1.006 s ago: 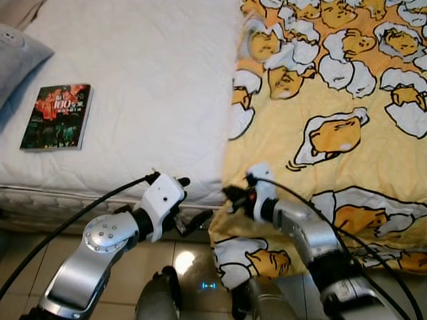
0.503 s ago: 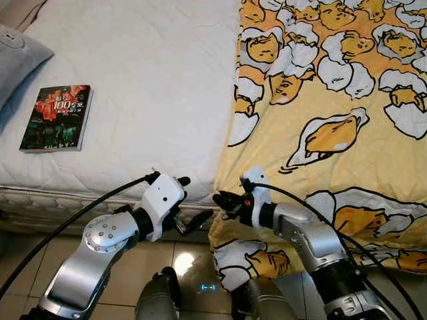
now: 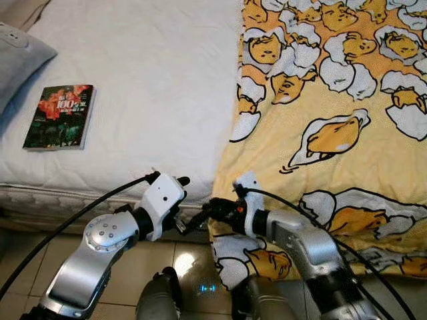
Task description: Clean up the room
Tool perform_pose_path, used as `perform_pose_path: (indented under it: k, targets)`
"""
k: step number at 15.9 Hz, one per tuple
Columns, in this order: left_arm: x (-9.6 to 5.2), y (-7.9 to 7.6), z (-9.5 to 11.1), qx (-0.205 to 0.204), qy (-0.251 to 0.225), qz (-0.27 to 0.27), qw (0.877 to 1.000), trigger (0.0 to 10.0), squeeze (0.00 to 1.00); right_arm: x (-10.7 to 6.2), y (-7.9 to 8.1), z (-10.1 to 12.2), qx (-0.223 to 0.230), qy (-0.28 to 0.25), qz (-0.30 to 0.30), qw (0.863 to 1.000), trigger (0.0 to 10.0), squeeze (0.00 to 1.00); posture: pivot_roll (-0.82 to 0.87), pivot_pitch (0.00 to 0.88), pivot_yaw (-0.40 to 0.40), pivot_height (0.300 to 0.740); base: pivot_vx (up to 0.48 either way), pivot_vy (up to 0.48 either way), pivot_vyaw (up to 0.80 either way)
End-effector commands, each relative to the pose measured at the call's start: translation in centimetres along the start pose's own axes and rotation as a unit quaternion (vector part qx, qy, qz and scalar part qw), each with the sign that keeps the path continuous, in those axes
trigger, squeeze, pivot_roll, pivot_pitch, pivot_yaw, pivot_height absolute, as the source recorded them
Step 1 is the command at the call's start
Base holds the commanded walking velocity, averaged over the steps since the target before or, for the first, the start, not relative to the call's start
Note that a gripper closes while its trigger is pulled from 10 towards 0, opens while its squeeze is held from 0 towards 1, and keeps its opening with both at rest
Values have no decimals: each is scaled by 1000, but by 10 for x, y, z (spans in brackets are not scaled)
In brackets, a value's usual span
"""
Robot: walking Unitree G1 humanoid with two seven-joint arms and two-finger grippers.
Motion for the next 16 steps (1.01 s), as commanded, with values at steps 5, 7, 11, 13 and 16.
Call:
perform_pose_path:
  k: [5, 7, 11, 13, 16]
  targets:
    - [-4, 26, -2, -80, -32, 150, 985, 10000, 0, -46, -16, 27, -30, -102, -126, 986, 10000, 1000, -111, 112, 5, 740, 0, 0, 0]
    - [-7, 38, -3, -110, -43, 230, 966, 10000, 0, -60, -24, 29, -54, -116, -222, 966, 10000, 553, -116, 99, 9, 740, 0, 0, 0]
    - [-8, 37, -7, -126, -40, 271, 953, 10000, 0, -77, -27, 18, -54, -143, -317, 936, 10000, 0, -121, 82, 8, 740, 0, 0, 0]
    - [-8, 35, -7, -128, -40, 276, 952, 10000, 0, -85, -30, 12, -48, -144, -348, 925, 10000, 0, -122, 76, 9, 740, -456, 0, 0]
    - [-5, 32, -5, -117, -32, 279, 953, 10000, 0, -93, -36, 10, -55, -142, -384, 911, 10000, 0, -120, 76, 9, 740, 0, 0, 0]
Point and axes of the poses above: a point about 5 cm out from each wrist's last joint towards the gripper, its own x axis pointing out of the wrist towards the gripper, its own z axis along the axis of the wrist's last joint, y = z × x, the point moved 2 cm from there along x, pointing out of the wrist towards the gripper
